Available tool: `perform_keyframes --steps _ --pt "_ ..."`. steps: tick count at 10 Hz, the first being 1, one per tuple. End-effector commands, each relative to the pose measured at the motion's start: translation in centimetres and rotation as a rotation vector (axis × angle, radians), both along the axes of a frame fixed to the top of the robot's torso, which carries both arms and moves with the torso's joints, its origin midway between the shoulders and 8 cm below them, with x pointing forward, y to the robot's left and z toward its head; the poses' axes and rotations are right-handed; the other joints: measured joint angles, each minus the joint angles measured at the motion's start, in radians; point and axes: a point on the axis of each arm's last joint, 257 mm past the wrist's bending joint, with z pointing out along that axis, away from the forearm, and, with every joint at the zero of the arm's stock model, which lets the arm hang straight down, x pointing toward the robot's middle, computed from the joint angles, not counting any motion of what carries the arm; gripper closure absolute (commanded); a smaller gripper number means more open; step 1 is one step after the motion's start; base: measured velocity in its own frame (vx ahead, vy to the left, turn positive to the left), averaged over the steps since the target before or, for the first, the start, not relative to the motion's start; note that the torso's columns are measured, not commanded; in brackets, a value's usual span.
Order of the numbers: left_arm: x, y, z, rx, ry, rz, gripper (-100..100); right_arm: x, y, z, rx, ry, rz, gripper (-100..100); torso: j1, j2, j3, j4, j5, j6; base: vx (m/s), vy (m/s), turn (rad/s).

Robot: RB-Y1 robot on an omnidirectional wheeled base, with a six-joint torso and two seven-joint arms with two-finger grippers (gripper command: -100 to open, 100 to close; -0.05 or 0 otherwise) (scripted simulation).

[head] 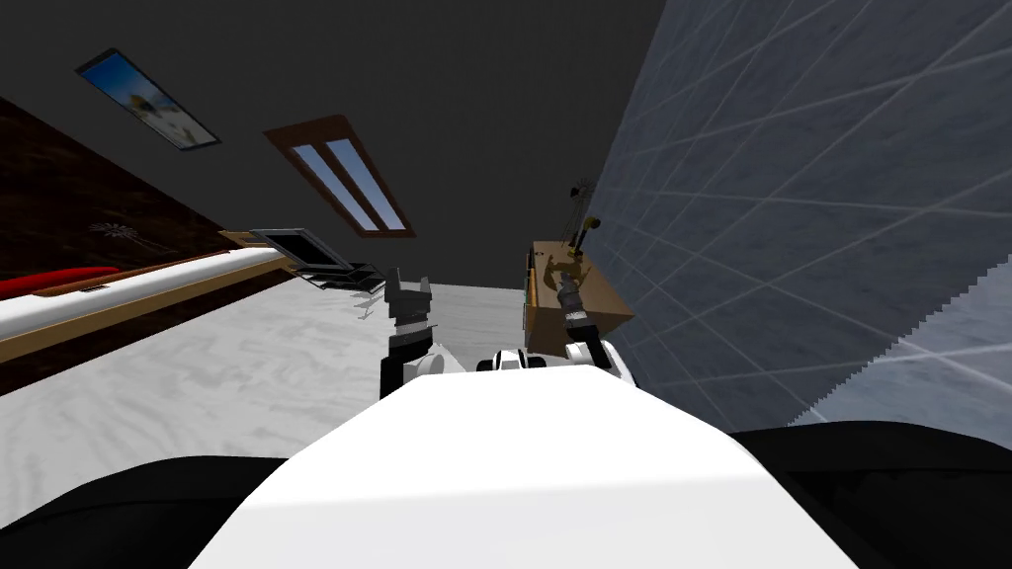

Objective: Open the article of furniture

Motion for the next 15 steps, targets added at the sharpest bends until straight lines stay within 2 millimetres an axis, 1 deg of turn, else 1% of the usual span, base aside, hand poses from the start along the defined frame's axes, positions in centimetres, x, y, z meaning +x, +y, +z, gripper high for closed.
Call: perform_keyframes --steps 1,2,3,4,5,6,7,8,9,10,11,12,13,14,15 --pt "0.0 0.0 0.0 0.0 0.0 0.0 0 1.2 1.6 -4.9 -0.025 0.134 0.022 -100 -0.002 0.0 0.0 0.0 0.0 0.001 -0.059 -0.016 0.213" --pt "0.0 0.0 0.0 0.0 0.0 0.0 0 1.3 1.4 -5.9 -0.026 0.159 0.017 -100 -0.003 0.001 0.001 0.0 -0.001 0.0 -0.048 0.005 0.14" --pt "0.0 0.0 0.0 0.0 0.0 0.0 0 1.3 1.4 -6.2 -0.026 0.165 0.017 -100 -0.002 0.0 0.0 0.0 -0.001 0.001 -0.022 -0.026 0.036" --pt "0.0 0.0 0.0 0.0 0.0 0.0 0 2.0 2.8 -8.5 -0.049 0.233 0.037 -100 -0.004 -0.001 0.0 0.0 -0.001 0.001 -0.049 -0.008 0.182" --pt "0.0 0.0 0.0 0.0 0.0 0.0 0 2.0 2.6 -10.0 -0.05 0.263 0.034 -100 -0.002 0.0 0.0 0.0 -0.001 0.0 -0.046 0.016 0.147" --pt "0.0 0.0 0.0 0.0 0.0 0.0 0 2.4 4.2 -12.2 -0.077 0.321 0.059 -100 -0.001 0.0 0.0 0.0 0.0 0.001 -0.068 0.031 0.286" --pt "0.0 0.0 0.0 0.0 0.0 0.0 0 2.3 3.9 -14.0 -0.08 0.365 0.052 -100 -0.001 0.002 0.001 0.001 0.0 0.0 -0.08 -0.018 0.211" --pt "0.0 0.0 0.0 0.0 0.0 0.0 0 2.3 3.9 -14.0 -0.08 0.365 0.052 -100 -0.005 0.002 0.001 0.0 -0.001 0.001 -0.025 -0.033 0.023" --pt "0.0 0.0 0.0 0.0 0.0 0.0 0 2.4 5.5 -16.7 -0.114 0.43 0.078 -100 -0.006 -0.002 -0.001 -0.003 -0.003 0.002 -0.055 -0.004 0.159" --pt "0.0 0.0 0.0 0.0 0.0 0.0 0 2.2 5.2 -18.1 -0.117 0.468 0.071 -100 -0.003 -0.002 -0.001 -0.003 -0.003 0.0 -0.045 0.039 0.142" --pt "0.0 0.0 0.0 0.0 0.0 0.0 0 2.3 6.9 -19.6 -0.154 0.507 0.101 -100 0.0 -0.002 -0.001 -0.001 0.0 0.001 -0.078 0.065 0.303" --pt "0.0 0.0 0.0 0.0 0.0 0.0 0 2.0 6.5 -21.1 -0.159 0.55 0.092 -100 0.001 0.001 0.001 0.0 0.0 0.0 -0.057 0.017 0.159" --pt "0.0 0.0 0.0 0.0 0.0 0.0 0 1.8 6.4 -22.1 -0.162 0.571 0.09 -100 -0.003 0.0 0.001 0.0 -0.001 0.001 -0.025 -0.026 0.024" --pt "0.0 0.0 0.0 0.0 0.0 0.0 0 1.5 7.9 -24.3 -0.208 0.629 0.117 -100 -0.006 -0.001 0.0 0.0 -0.002 0.001 -0.068 -0.015 0.29" --pt "0.0 0.0 0.0 0.0 0.0 0.0 0 0.8 7.4 -26.4 -0.216 0.682 0.109 -100 -0.004 0.001 0.001 0.0 -0.001 0.0 -0.063 -0.005 0.154"
